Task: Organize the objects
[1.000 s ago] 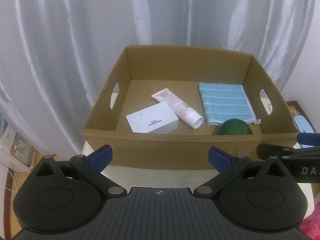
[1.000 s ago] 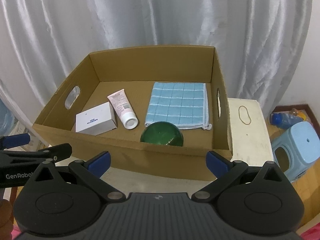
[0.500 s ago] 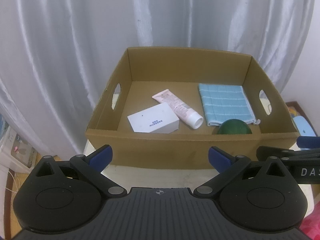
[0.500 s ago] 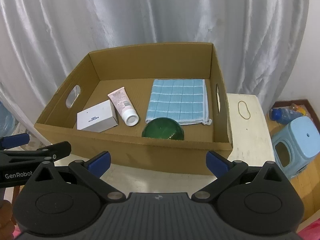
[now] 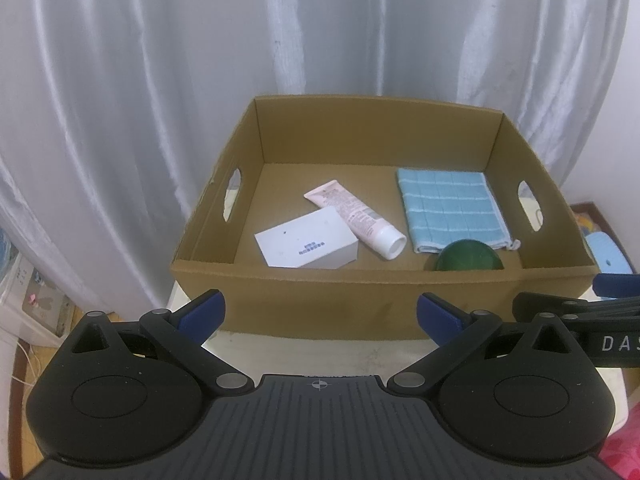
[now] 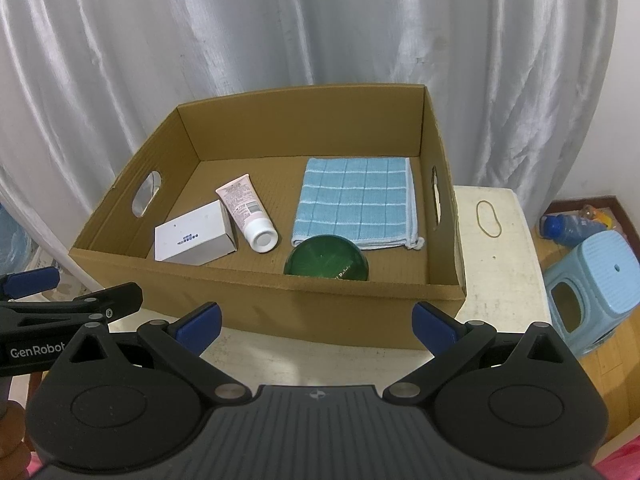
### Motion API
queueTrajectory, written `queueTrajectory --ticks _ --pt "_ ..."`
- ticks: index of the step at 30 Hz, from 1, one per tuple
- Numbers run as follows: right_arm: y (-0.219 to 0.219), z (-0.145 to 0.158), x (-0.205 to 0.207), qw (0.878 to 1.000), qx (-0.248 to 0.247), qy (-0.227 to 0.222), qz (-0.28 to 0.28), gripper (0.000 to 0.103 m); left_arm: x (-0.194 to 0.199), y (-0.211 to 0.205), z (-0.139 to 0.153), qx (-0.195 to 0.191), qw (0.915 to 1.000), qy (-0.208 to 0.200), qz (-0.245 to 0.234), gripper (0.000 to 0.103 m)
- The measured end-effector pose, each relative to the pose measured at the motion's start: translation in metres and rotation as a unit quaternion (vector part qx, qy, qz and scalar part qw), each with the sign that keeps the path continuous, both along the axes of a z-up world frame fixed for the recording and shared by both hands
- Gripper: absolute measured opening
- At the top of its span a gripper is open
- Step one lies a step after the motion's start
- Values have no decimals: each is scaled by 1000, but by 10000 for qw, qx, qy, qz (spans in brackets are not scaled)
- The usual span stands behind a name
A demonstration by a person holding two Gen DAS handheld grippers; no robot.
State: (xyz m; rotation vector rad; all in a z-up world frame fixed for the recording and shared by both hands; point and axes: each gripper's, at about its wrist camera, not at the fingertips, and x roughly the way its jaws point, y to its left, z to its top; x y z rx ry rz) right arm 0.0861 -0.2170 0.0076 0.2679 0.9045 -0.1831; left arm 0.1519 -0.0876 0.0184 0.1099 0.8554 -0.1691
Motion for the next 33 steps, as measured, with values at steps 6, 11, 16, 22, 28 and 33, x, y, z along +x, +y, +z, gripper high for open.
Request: queueTrajectory --ticks 6,11,16,22,28,33 --pt "-2 -1 1 10000 26 17 -28 103 0 -1 1 11 10000 -10 -14 103" --pt "-3 0 1 10000 36 20 -27 103 0 -2 1 11 10000 -7 -8 102" --pt "-4 0 1 10000 40 15 -31 103 0 -2 1 7 10000 -8 1 103" --pt "-4 0 1 10000 45 31 -32 103 0 -2 2 10 10000 3 0 102" --pt "-5 0 1 10000 47 21 -29 103 -1 -1 3 10 10000 -5 1 102" --pt "-6 0 2 10000 69 11 -27 103 0 -1 3 28 10000 -17 8 103"
